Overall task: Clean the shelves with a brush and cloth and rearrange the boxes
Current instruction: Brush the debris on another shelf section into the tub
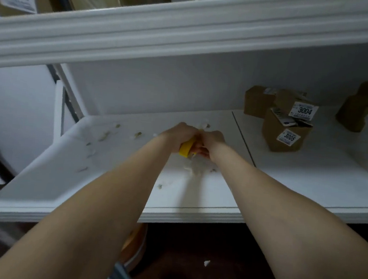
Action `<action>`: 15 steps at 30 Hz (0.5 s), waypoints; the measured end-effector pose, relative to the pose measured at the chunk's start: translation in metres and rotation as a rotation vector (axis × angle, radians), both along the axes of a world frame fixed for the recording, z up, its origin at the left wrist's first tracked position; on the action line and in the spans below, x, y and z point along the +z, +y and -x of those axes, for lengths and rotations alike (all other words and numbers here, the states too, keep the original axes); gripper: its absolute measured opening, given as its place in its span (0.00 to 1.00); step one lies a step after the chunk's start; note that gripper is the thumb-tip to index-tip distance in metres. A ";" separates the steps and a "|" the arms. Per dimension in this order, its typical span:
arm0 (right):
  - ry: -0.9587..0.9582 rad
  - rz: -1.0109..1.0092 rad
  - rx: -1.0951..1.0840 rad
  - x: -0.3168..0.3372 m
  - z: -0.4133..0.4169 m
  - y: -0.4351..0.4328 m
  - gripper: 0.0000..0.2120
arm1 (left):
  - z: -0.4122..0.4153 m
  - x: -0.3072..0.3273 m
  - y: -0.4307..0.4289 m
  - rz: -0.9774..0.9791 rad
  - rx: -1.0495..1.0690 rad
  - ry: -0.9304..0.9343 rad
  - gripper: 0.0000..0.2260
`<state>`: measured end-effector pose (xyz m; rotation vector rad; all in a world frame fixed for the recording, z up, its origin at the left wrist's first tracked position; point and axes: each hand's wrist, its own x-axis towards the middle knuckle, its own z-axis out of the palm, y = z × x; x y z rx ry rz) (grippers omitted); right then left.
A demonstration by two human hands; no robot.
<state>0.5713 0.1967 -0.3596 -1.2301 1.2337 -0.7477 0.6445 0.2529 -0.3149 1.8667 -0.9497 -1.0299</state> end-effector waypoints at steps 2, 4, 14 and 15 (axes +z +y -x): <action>0.007 0.016 0.041 0.006 -0.014 0.008 0.09 | -0.017 0.000 0.005 -0.006 0.031 -0.090 0.10; 0.000 -0.006 0.068 0.008 -0.029 0.018 0.09 | -0.034 -0.002 0.013 -0.032 0.090 -0.107 0.17; 0.043 0.005 0.207 0.002 -0.098 0.055 0.05 | -0.104 -0.014 0.064 0.000 0.408 -0.270 0.22; 0.046 0.006 0.216 0.002 -0.103 0.057 0.04 | -0.111 -0.013 0.072 -0.007 0.452 -0.304 0.22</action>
